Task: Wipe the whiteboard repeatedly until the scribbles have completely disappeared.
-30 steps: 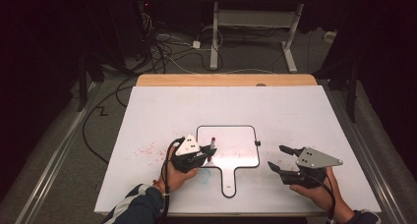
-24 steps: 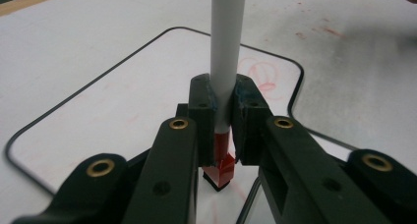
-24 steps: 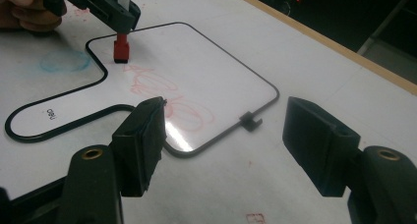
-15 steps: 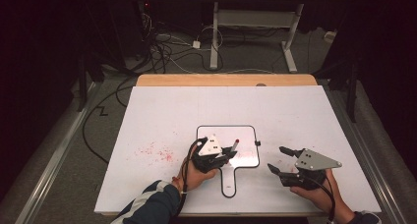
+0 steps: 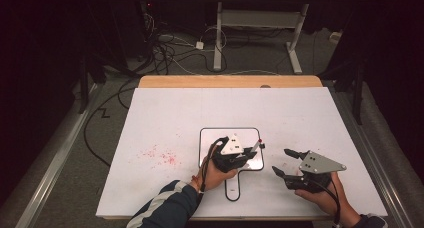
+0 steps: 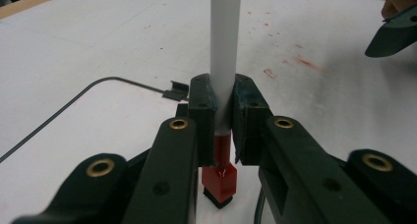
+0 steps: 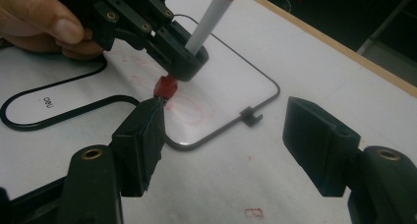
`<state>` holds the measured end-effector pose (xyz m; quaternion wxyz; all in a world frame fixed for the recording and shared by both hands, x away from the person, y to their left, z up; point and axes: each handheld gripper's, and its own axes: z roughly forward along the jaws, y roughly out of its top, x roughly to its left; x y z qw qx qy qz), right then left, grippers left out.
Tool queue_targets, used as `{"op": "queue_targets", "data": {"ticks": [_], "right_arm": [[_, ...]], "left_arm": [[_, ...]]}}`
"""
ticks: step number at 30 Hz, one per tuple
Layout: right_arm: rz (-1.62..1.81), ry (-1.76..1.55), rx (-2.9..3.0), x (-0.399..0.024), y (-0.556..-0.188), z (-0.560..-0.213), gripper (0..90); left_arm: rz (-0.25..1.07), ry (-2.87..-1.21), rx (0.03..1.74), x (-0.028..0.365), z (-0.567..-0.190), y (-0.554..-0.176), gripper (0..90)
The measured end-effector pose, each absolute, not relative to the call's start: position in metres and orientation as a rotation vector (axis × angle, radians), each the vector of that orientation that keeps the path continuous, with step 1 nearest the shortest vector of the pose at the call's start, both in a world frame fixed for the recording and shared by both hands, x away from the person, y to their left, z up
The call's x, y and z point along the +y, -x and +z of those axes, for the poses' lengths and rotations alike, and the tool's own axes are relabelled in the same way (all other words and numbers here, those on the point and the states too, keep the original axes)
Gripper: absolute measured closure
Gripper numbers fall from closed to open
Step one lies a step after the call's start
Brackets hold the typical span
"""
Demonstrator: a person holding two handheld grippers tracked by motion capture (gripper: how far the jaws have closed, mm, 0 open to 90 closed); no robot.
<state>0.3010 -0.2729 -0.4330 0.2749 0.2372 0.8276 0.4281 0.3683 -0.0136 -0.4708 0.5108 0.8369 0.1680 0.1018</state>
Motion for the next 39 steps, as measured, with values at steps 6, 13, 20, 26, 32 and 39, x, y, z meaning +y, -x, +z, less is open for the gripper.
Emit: {"op": "queue_targets", "data": {"ticks": [6,13,20,26,32,39], "right_arm": [[1.149,-0.643,2.217,-0.277,-0.302,-0.433,33.7],[1.151,-0.621,2.208,-0.276,-0.300,-0.431,33.9],[1.151,-0.612,2.210,-0.273,-0.300,-0.431,33.9],[1.146,-0.610,2.215,-0.271,-0.300,-0.432,33.9],[1.138,-0.605,2.220,-0.271,-0.300,-0.432,34.0],[1.132,-0.598,2.227,-0.269,-0.300,-0.432,34.0]], "left_arm": [[0.273,-2.036,0.410,-0.007,-0.470,-0.363,79.0],[0.287,-2.019,0.479,0.027,-0.472,-0.359,79.0],[0.269,-2.005,0.494,0.053,-0.474,-0.354,79.0],[0.318,-2.004,0.524,0.081,-0.475,-0.350,79.0],[0.343,-2.000,0.545,0.103,-0.477,-0.346,79.0],[0.326,-1.997,0.529,0.087,-0.478,-0.349,79.0]]}}
